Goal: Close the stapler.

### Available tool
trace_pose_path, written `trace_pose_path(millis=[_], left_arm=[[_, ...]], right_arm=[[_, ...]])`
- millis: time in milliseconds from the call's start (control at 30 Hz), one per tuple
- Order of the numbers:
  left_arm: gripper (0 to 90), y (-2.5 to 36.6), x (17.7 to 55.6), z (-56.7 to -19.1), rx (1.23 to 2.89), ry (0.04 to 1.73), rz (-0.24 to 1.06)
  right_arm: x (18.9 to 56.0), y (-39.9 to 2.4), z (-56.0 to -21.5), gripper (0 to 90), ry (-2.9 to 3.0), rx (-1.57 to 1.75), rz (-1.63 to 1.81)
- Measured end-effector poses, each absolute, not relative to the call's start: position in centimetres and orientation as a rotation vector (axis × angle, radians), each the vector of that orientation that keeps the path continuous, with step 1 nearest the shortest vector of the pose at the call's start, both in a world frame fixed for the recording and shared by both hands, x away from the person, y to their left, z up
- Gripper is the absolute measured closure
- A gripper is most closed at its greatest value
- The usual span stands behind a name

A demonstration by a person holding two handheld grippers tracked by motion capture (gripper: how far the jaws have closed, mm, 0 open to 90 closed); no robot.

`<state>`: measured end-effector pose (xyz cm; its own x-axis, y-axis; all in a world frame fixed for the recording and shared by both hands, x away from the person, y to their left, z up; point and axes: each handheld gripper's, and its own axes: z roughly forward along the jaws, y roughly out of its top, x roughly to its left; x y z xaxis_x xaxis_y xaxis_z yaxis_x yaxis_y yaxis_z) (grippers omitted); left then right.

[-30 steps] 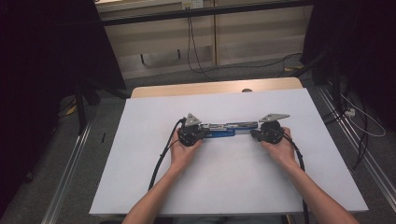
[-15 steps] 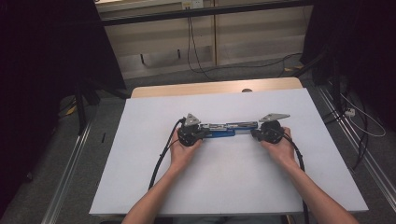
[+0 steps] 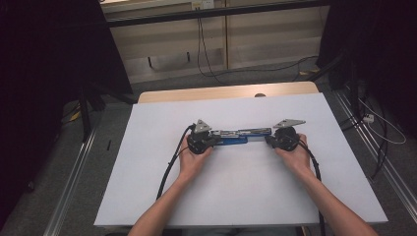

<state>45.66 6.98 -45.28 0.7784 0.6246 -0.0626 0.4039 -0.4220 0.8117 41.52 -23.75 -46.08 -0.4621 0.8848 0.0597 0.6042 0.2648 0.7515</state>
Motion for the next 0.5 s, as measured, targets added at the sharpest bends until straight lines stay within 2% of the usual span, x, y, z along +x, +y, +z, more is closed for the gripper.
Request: trace_pose_path(millis=[500], left_arm=[[90.0,7.01,45.67,-45.33,2.070,0.755,0.312]], right_arm=[[41.47,-23.58,-46.00,90.0,2.145,1.342,1.048]])
